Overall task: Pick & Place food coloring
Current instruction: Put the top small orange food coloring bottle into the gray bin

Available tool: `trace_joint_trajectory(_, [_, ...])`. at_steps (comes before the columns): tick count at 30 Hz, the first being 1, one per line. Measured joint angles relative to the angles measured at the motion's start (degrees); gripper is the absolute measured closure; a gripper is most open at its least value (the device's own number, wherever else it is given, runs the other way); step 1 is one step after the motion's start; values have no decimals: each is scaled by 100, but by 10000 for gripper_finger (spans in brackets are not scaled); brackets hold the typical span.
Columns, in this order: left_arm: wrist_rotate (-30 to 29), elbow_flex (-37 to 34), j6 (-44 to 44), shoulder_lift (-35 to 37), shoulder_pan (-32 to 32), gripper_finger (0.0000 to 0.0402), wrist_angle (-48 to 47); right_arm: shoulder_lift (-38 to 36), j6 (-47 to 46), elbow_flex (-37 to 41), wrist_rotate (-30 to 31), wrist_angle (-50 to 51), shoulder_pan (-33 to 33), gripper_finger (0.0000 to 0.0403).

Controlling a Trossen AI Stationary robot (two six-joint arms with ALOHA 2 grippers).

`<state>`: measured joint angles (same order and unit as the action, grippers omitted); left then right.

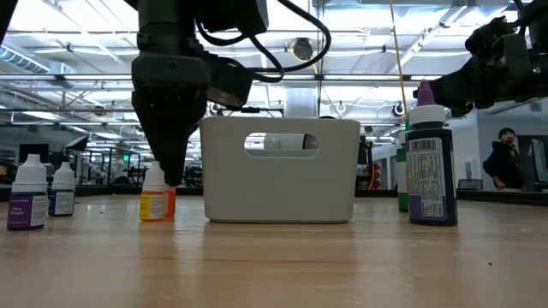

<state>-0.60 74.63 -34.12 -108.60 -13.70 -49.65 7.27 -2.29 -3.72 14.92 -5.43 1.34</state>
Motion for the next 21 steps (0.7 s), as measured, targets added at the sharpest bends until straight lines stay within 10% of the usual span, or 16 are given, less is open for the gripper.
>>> trace_joint_trajectory(21, [-93,0,-91,0,-111,265,-27,0,-1,2,0,0,-2,325])
